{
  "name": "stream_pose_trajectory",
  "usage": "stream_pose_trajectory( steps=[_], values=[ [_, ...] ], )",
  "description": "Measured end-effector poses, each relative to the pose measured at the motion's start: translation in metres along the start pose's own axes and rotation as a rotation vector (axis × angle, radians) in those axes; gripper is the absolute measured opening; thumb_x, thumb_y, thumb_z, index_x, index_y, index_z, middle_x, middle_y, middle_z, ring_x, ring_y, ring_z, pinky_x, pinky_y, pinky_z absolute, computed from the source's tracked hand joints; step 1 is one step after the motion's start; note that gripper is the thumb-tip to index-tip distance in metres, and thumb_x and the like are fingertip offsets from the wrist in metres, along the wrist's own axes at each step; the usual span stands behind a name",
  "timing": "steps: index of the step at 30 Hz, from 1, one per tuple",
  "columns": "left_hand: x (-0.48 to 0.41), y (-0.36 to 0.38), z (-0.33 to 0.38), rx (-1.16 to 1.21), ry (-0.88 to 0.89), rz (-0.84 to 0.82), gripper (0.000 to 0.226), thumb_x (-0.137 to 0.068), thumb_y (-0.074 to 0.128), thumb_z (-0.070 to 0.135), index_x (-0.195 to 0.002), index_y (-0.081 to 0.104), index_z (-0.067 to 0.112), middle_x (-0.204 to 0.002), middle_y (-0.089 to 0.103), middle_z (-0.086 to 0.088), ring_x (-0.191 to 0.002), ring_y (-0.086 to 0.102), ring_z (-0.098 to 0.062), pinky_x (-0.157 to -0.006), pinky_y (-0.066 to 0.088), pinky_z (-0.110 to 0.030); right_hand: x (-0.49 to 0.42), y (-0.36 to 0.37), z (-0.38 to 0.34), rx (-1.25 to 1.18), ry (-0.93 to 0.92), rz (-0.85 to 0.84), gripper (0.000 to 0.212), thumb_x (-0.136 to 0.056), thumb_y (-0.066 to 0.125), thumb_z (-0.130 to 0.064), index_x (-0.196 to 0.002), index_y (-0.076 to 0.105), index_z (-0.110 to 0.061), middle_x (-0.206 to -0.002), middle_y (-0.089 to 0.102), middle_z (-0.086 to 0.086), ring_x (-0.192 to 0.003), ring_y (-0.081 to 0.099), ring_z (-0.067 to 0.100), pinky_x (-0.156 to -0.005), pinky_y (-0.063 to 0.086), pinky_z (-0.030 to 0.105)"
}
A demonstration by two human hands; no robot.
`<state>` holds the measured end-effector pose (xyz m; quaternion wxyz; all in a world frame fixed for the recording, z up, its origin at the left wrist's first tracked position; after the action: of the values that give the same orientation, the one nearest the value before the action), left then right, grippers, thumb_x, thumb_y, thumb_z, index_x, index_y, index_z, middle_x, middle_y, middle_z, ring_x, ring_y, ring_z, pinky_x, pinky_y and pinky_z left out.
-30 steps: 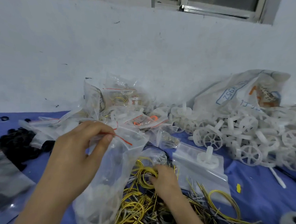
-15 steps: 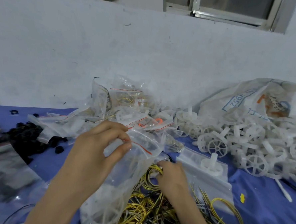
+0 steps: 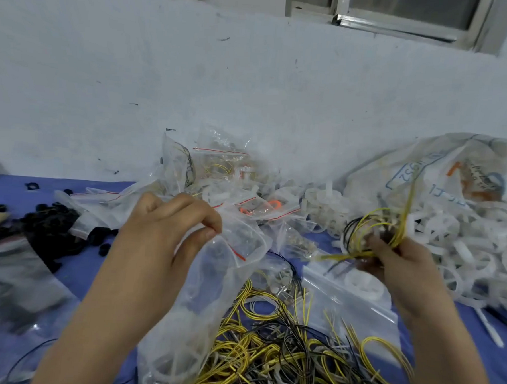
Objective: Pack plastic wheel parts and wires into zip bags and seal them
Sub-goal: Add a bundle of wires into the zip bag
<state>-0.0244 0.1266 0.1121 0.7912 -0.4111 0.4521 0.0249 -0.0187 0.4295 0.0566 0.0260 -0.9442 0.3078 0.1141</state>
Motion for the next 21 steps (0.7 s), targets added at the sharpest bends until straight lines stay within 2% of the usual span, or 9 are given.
stream_pose_trajectory(
  steps=[2, 5, 7, 9, 12, 14, 17, 19, 21],
  values=[
    [0.0, 0.001, 0.002, 0.072, -0.002, -0.013, 0.014, -0.088, 0.053, 0.016, -0.081, 0.059, 0.027, -0.08, 0.058, 0.017, -0.074, 0.051, 0.0, -0.067, 0.034, -0.01, 0.005, 0.001, -0.015, -0.186, -0.047, 0.024, 0.018, -0.097, 0.047, -0.007, -0.083, 0.058, -0.008, -0.077, 0.061, 0.008, -0.053, 0.062, 0.012, -0.051, 0.053, 0.017],
    [0.003, 0.007, 0.008, 0.166, -0.002, -0.066, 0.024, -0.089, 0.06, 0.009, -0.082, 0.061, 0.032, -0.082, 0.054, 0.015, -0.076, 0.054, 0.0, -0.069, 0.037, -0.007, 0.018, 0.017, -0.035, -0.578, -0.057, -0.012, 0.019, -0.095, 0.048, -0.005, -0.078, 0.054, -0.005, -0.07, 0.058, 0.005, -0.054, 0.061, 0.008, -0.059, 0.055, 0.02],
    [0.005, 0.012, 0.015, 0.214, 0.024, -0.128, 0.006, -0.085, 0.063, 0.03, -0.081, 0.064, 0.035, -0.083, 0.05, 0.015, -0.079, 0.053, -0.001, -0.07, 0.036, -0.006, 0.031, 0.038, -0.047, -0.851, -0.002, -0.149, 0.018, -0.091, 0.048, -0.003, -0.075, 0.056, -0.002, -0.066, 0.062, 0.006, -0.057, 0.064, 0.012, -0.061, 0.057, 0.025],
    [0.006, 0.016, 0.022, 0.225, 0.04, -0.19, 0.017, -0.073, 0.058, 0.053, -0.075, 0.065, 0.038, -0.083, 0.046, 0.011, -0.079, 0.05, -0.005, -0.069, 0.035, -0.009, 0.045, 0.065, -0.053, -0.934, 0.053, -0.34, 0.021, -0.087, 0.048, -0.004, -0.071, 0.061, -0.002, -0.067, 0.063, 0.01, -0.061, 0.064, 0.016, -0.061, 0.057, 0.027],
    [0.007, 0.022, 0.03, 0.27, 0.057, -0.25, 0.03, -0.07, 0.054, 0.06, -0.067, 0.064, 0.031, -0.084, 0.044, 0.008, -0.08, 0.046, -0.008, -0.068, 0.034, -0.015, 0.063, 0.099, -0.042, -0.835, 0.129, -0.575, 0.011, -0.083, 0.052, -0.006, -0.078, 0.06, -0.001, -0.071, 0.056, 0.016, -0.063, 0.059, 0.022, -0.061, 0.057, 0.034],
    [0.007, 0.02, 0.031, 0.275, 0.081, -0.227, 0.028, -0.074, 0.052, 0.057, -0.064, 0.059, 0.032, -0.083, 0.042, 0.009, -0.078, 0.045, -0.008, -0.066, 0.033, -0.014, 0.067, 0.108, -0.033, -0.73, 0.159, -0.681, 0.011, -0.084, 0.052, -0.009, -0.085, 0.058, 0.001, -0.075, 0.055, 0.017, -0.064, 0.058, 0.023, -0.062, 0.057, 0.042],
    [0.007, 0.017, 0.028, 0.288, 0.072, -0.247, 0.023, -0.075, 0.048, 0.058, -0.062, 0.048, 0.039, -0.084, 0.038, 0.012, -0.079, 0.044, -0.006, -0.067, 0.03, -0.01, 0.067, 0.109, -0.018, -0.412, 0.134, -0.799, 0.031, -0.084, 0.056, -0.015, -0.102, 0.056, 0.01, -0.095, 0.06, 0.02, -0.094, 0.062, 0.034, -0.084, 0.054, 0.053],
    [0.007, 0.017, 0.028, 0.353, 0.061, -0.275, 0.027, -0.074, 0.05, 0.057, -0.062, 0.053, 0.033, -0.086, 0.04, 0.015, -0.081, 0.047, -0.004, -0.069, 0.031, -0.008, 0.068, 0.109, -0.017, -0.163, 0.002, -0.841, 0.018, -0.09, 0.059, -0.013, -0.096, 0.061, 0.003, -0.092, 0.063, 0.008, -0.094, 0.061, 0.022, -0.091, 0.051, 0.042],
    [0.007, 0.017, 0.033, 0.401, 0.081, -0.288, 0.026, -0.076, 0.053, 0.054, -0.065, 0.057, 0.03, -0.086, 0.043, 0.016, -0.081, 0.05, -0.003, -0.07, 0.033, -0.007, 0.071, 0.11, -0.023, 0.038, -0.165, -0.859, 0.012, -0.091, 0.055, -0.01, -0.081, 0.062, -0.01, -0.077, 0.062, -0.008, -0.078, 0.056, 0.006, -0.077, 0.046, 0.023]
  ],
)
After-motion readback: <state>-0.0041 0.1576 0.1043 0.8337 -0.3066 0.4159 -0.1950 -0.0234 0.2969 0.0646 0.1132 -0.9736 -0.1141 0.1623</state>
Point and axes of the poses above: each hand's wrist, its own x-axis away from the middle knuckle, its own y-axis out of the palm, z = x × y, the point moved 5 cm from there along -x, towards the middle knuckle
